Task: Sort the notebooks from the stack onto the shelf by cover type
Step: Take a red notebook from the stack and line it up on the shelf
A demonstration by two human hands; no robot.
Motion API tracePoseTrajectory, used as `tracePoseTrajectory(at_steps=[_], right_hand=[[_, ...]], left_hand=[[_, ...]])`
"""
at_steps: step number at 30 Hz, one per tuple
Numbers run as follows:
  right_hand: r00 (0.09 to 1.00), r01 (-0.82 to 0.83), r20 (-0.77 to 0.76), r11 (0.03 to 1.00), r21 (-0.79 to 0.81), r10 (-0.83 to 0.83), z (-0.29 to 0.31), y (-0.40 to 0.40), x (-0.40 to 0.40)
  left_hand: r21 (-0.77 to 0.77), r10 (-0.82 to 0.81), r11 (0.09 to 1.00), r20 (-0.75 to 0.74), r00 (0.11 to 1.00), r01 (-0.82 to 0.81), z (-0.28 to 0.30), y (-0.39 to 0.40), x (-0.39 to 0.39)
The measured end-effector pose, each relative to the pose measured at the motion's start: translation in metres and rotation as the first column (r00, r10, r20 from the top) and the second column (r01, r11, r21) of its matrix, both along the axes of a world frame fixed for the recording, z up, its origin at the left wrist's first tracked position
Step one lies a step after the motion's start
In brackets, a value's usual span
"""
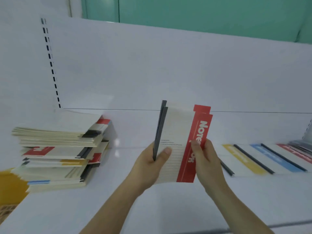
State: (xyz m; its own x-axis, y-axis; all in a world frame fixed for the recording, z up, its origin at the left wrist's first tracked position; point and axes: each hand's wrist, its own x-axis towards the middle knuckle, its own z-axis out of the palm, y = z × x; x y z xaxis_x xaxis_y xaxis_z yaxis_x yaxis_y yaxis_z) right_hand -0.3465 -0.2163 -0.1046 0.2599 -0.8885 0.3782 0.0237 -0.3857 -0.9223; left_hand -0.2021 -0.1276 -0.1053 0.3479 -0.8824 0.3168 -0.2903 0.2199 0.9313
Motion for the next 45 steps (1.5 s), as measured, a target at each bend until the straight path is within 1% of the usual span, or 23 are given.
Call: tracePoseTrajectory(at_steps=[3, 5, 7, 9, 12, 16, 20, 22, 23, 26, 29, 33, 36, 38, 39, 42, 44, 45], right_hand=[[1.0, -0.002, -0.021, 0.999, -0.033, 0.001, -0.017, -0.01, -0.019], [0.999, -0.012, -0.054, 0.999, -0.05, 0.009, -0.029, -0.018, -0.028], [0.994, -0.036, -0.105, 0.996, -0.076, 0.027, -0.041, -0.025, -0.034], [0.986, -0.083, -0.147, 0.994, -0.067, 0.072, -0.05, -0.03, -0.038], [0.965, -0.144, -0.226, 0.989, -0.02, 0.136, -0.063, -0.033, -0.043], [0.919, -0.182, -0.357, 0.983, 0.0, 0.17, -0.07, -0.037, -0.049], [0.835, -0.222, -0.522, 0.974, -0.031, 0.174, -0.068, -0.041, -0.055], [0.803, -0.233, -0.573, 0.971, -0.049, 0.164, -0.064, -0.04, -0.059], [0.802, -0.228, -0.578, 0.972, -0.064, 0.15, -0.061, -0.04, -0.062], [0.854, -0.182, -0.512, 0.975, -0.125, 0.094, -0.053, -0.037, -0.078], [0.895, -0.092, -0.445, 0.981, -0.169, 0.007, -0.046, -0.032, -0.102], [0.872, 0.044, -0.47, 0.98, -0.195, -0.133, -0.04, -0.035, -0.151], [0.852, 0.168, -0.455, 0.959, -0.229, -0.258, -0.04, -0.044, -0.196], [0.836, 0.242, -0.445, 0.944, -0.225, -0.32, -0.041, -0.054, -0.228], [0.826, 0.274, -0.443, 0.934, -0.228, -0.35, -0.043, -0.061, -0.243], [0.794, 0.357, -0.438, 0.907, -0.225, -0.421, -0.045, -0.085, -0.292], [0.784, 0.395, -0.426, 0.892, -0.219, -0.452, -0.046, -0.107, -0.327], [0.776, 0.412, -0.43, 0.887, -0.21, -0.462, -0.046, -0.119, -0.344]], left_hand=[[0.067, 0.037, 0.997, 0.064, 0.997, -0.041, -0.014, -0.011, -0.016], [0.112, 0.064, 0.991, 0.068, 0.996, -0.071, -0.027, -0.017, -0.021], [0.143, 0.095, 0.985, 0.028, 0.995, -0.098, -0.038, -0.021, -0.025], [0.157, 0.138, 0.979, -0.042, 0.99, -0.129, -0.048, -0.023, -0.029], [0.126, 0.207, 0.972, -0.079, 0.975, -0.196, -0.061, -0.026, -0.031], [0.141, 0.201, 0.969, 0.02, 0.979, -0.202, -0.064, -0.026, -0.034], [0.19, 0.185, 0.96, 0.121, 0.975, -0.206, -0.066, -0.026, -0.027], [0.183, 0.185, 0.961, 0.136, 0.973, -0.209, -0.065, -0.027, -0.025], [0.172, 0.183, 0.964, 0.131, 0.974, -0.204, -0.063, -0.027, -0.027], [0.148, 0.149, 0.976, 0.094, 0.984, -0.162, -0.053, -0.029, -0.036], [0.137, 0.088, 0.986, 0.042, 0.995, -0.093, -0.043, -0.042, -0.054], [0.166, 0.007, 0.986, 0.034, 0.999, -0.012, -0.037, -0.072, -0.099], [0.193, -0.055, 0.98, 0.037, 0.998, 0.047, -0.037, -0.098, -0.139], [0.21, -0.088, 0.975, 0.083, 0.993, 0.069, -0.037, -0.116, -0.169], [0.213, -0.098, 0.975, 0.13, 0.987, 0.069, -0.035, -0.125, -0.186], [0.156, -0.026, 0.987, 0.338, 0.941, -0.029, -0.028, -0.151, -0.236], [0.109, 0.021, 0.992, 0.377, 0.926, -0.067, -0.026, -0.17, -0.271], [0.102, 0.011, 0.993, 0.386, 0.922, -0.055, -0.025, -0.18, -0.29]])
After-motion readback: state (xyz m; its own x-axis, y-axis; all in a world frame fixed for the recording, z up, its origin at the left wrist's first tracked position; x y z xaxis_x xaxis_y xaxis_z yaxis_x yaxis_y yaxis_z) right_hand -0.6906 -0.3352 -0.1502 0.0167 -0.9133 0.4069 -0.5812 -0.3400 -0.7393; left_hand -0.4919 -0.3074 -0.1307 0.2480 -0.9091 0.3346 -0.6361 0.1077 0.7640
